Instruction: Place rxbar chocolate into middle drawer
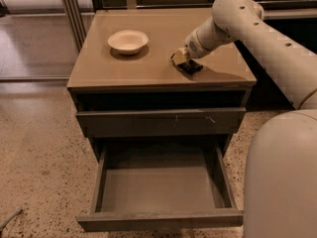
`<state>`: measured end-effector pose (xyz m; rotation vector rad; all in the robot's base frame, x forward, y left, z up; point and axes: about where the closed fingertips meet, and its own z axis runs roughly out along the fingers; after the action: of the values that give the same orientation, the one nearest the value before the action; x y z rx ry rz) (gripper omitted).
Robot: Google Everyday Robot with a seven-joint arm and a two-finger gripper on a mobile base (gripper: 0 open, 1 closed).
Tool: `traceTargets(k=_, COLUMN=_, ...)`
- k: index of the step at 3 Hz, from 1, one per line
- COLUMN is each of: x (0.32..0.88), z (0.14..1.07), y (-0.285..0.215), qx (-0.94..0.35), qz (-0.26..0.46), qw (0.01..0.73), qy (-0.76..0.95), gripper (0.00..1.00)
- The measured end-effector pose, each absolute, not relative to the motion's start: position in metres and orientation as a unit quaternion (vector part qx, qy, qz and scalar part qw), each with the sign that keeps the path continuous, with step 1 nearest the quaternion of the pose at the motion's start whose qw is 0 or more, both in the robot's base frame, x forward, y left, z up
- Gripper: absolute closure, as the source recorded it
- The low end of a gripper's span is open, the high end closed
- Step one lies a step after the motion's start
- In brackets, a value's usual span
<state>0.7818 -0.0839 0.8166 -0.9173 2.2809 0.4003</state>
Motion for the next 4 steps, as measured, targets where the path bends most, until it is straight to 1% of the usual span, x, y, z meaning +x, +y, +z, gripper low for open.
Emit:
traceTargets(k=1, x=0.764, z=0.831, y=-0.063, qx=-0.410, qz=0.157, qw=0.314, qy=0.842, gripper=1.00)
traceTargets(k=2, x=0.734, z=0.849, y=-0.047, qx=-0.487, qz=0.159, qw=0.301, qy=0.804, gripper=1.00)
traceTargets(k=3, x=0.692, z=0.871, y=-0.042, qx=-0.562, qz=0.174, qw=0.275, qy=0.760, gripper=1.00)
traceTargets(k=4, x=0.681, z=0.864, y=-0.043, qx=-0.579, qz=0.179, qw=0.253, qy=0.754, gripper=1.00)
